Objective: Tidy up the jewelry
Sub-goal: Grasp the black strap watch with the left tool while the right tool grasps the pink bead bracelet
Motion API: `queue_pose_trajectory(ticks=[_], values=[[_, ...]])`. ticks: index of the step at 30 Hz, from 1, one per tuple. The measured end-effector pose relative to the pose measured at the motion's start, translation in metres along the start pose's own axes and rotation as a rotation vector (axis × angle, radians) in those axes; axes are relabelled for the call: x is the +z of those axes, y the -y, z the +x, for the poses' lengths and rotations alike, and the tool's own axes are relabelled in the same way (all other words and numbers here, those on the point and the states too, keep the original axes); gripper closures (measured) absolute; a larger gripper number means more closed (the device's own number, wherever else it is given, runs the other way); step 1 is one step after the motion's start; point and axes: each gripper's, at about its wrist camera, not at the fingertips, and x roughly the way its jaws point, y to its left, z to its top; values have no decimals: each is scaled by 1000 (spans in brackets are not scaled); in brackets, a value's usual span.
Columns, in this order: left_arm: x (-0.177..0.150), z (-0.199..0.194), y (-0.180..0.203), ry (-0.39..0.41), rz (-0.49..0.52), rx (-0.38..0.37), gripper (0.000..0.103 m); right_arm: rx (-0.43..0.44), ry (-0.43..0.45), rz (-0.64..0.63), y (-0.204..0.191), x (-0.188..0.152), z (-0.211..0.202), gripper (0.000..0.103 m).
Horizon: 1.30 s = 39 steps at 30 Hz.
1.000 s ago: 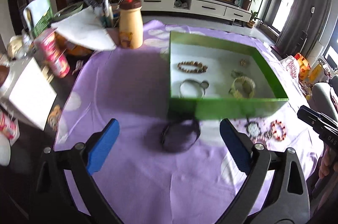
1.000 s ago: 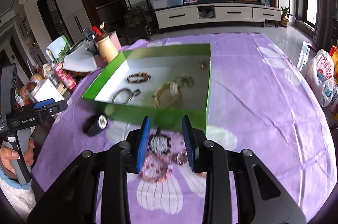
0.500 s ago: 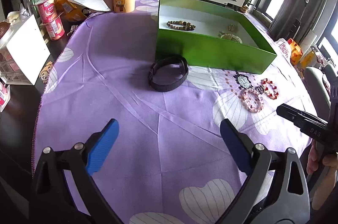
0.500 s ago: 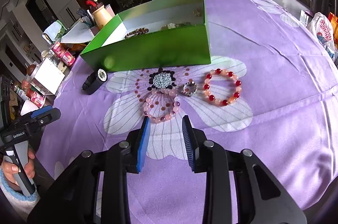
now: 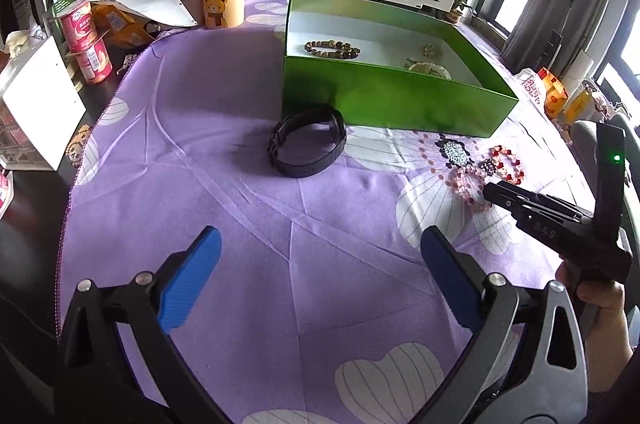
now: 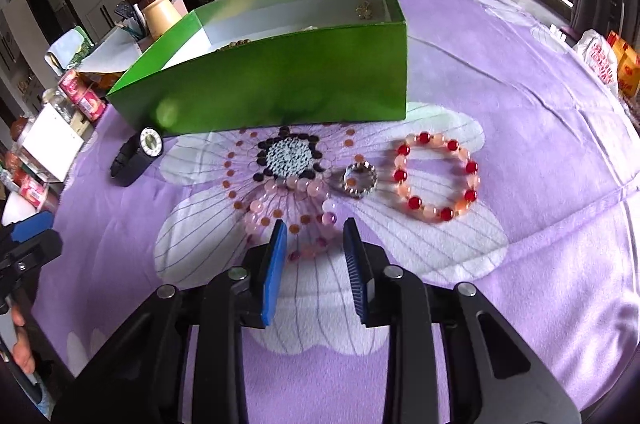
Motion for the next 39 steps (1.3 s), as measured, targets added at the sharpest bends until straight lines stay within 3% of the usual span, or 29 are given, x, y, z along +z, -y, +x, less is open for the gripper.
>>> queue_pose_trajectory(ticks=[5,9,18,21,23,27,32,39], values=[[9,4,3,18,28,-13,2,-95,14,-79,-10,6,9,94],[20,16,4,17,38,-16,2,-95,15,-94,-10,9,11,96],[44,47,15,-5,115,-33,3,17,129,-73,-3,21,-29,96],[48,60,15,-33,118,-55,17,35,149,-63,-2,23,-38,96],[50,69,15,-50,122,-43,32,46,153,-62,-2,23,-39,96],[52,82,17,-78,142,-31,45,55,154,-53,1,21,-40,96],[52,88,20,-96,162,-31,75,66,150,-40,4,20,-38,96],[50,91,21,-103,147,-24,92,91,138,-31,4,18,-35,96]])
